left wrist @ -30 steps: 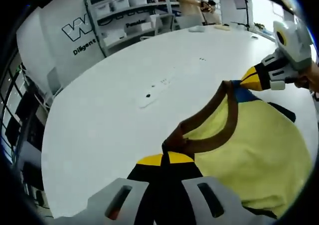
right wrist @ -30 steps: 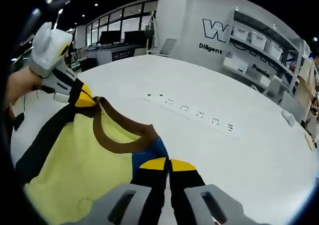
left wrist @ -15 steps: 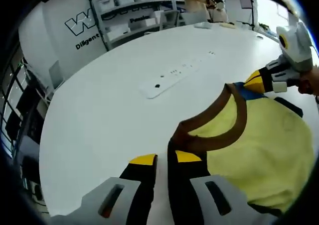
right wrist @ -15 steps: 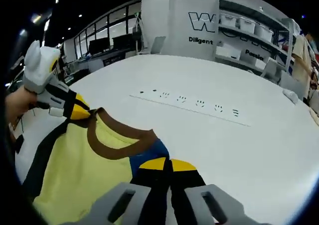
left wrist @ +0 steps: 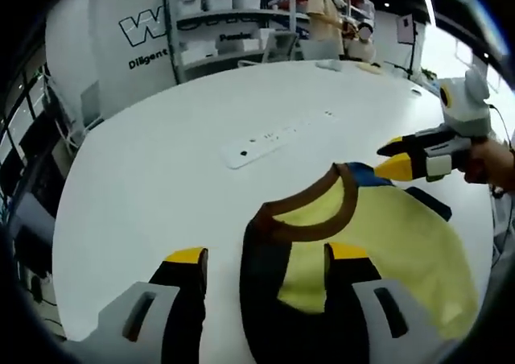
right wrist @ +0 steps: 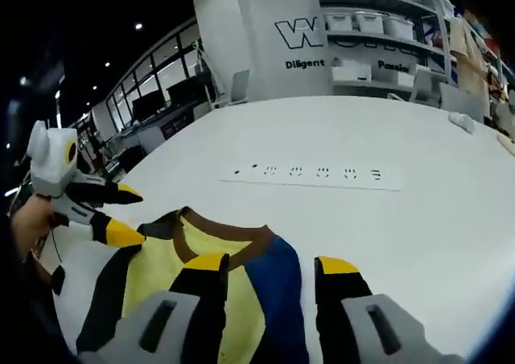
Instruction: Fold the garment on the visible template until the final outline fits inside the template.
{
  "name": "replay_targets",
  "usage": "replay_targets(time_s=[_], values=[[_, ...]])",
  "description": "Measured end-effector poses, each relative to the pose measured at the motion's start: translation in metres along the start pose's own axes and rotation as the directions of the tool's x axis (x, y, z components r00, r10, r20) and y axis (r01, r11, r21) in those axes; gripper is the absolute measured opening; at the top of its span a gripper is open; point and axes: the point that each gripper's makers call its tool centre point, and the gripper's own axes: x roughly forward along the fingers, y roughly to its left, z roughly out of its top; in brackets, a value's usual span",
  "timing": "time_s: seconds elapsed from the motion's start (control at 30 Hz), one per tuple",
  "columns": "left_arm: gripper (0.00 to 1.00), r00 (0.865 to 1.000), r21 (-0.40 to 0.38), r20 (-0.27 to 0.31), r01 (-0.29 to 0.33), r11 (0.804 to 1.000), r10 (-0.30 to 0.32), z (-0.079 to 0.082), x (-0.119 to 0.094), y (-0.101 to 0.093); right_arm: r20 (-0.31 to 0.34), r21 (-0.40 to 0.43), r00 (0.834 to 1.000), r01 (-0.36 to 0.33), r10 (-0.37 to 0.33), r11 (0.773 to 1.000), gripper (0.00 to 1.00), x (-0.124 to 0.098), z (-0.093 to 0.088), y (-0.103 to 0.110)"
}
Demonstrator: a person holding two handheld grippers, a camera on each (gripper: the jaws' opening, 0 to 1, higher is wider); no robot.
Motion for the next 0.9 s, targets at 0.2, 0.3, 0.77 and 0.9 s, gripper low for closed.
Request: replay_targets(time_s=[0.2, 0.3, 0.77, 0.9], values=[[0.71, 1.000, -0.056, 0.020, -0.004, 0.998, 0.005, -0.013, -0.017, -0.012, -0.017, 0.011, 0.999, -0.031, 0.031, 0.999, 0.51, -0.014, -0.005, 0.016], [0.72, 1.000, -0.051, 0.017, -0.004, 0.999, 0.005, -0.019, -0.023, -0.018, -0.016, 0.001, 0.999, -0.051, 0.051, 0.999, 0.61, -0.022, -0.009, 0.024], [0.73, 1.000, -0.030, 0.004, 0.014, 0.999, -0.014, -0.044, -0.044, -0.047, -0.042, -0.065, 0.993, -0.117, 0.114, 0.991, 0.81, -0.060, -0.027, 0.038], [0.69, 1.000, -0.051, -0.011, 0.024, 0.998, -0.025, -0.056, -0.042, -0.051, -0.044, -0.053, 0.992, -0.116, 0.114, 0.992, 0.79, -0.069, -0.033, 0.034]])
